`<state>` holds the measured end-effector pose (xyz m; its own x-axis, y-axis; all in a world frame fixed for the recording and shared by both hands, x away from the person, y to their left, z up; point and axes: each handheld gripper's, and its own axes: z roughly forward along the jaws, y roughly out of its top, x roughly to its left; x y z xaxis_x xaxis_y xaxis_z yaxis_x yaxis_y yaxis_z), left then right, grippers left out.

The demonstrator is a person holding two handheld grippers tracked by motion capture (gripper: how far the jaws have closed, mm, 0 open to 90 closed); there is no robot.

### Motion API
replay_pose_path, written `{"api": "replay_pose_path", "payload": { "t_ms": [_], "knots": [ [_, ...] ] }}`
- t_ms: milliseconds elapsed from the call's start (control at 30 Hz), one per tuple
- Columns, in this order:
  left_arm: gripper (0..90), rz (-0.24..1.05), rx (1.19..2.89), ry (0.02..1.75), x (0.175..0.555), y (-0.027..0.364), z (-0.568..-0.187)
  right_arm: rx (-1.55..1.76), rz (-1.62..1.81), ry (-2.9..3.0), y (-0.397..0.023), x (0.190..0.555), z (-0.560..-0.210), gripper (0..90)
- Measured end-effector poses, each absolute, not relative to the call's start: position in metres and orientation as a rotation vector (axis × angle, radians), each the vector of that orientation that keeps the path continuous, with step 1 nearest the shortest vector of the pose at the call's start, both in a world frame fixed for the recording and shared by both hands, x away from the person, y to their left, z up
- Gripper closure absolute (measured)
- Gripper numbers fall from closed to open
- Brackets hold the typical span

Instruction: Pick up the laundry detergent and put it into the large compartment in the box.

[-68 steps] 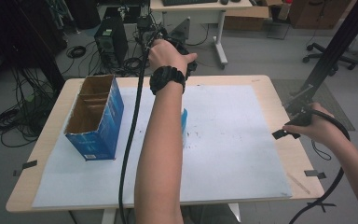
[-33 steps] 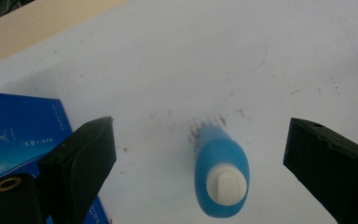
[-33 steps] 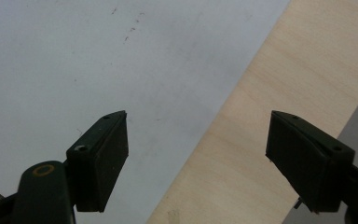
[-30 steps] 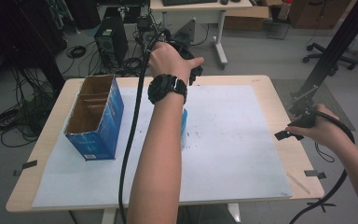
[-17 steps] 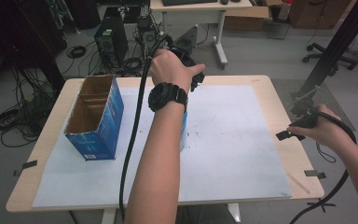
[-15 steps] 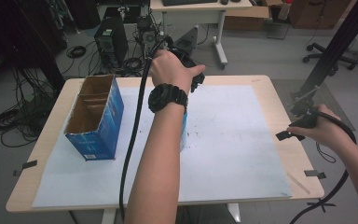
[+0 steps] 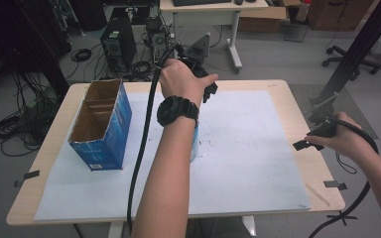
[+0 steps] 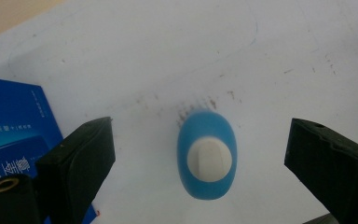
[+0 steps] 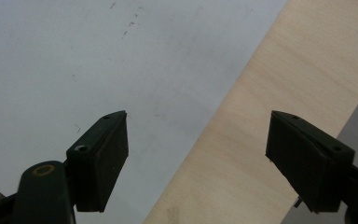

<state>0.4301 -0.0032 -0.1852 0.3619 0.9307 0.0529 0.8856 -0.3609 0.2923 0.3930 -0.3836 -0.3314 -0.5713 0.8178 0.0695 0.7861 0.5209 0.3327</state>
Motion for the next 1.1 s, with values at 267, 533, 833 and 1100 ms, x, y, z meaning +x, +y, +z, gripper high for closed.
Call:
{"api": "replay_pose_path", "payload": {
  "t_ms": [267,533,833,1100],
  "knots": [
    [8.6,0.302,2.425,1.631,0.428,-0.004,-0.19,1.407,0.499,2.657,-0.382,0.394,-0.332,21.1],
    [7.7,0.301,2.432,1.628,0.425,-0.005,-0.196,1.402,0.498,2.659,-0.381,0.393,-0.333,21.1],
    [6.8,0.294,2.45,1.617,0.421,-0.008,-0.207,1.396,0.498,2.664,-0.378,0.392,-0.334,21.1],
    [6.7,0.29,2.452,1.628,0.42,-0.006,-0.214,1.396,0.502,2.664,-0.379,0.392,-0.335,21.1]
  ]
}}
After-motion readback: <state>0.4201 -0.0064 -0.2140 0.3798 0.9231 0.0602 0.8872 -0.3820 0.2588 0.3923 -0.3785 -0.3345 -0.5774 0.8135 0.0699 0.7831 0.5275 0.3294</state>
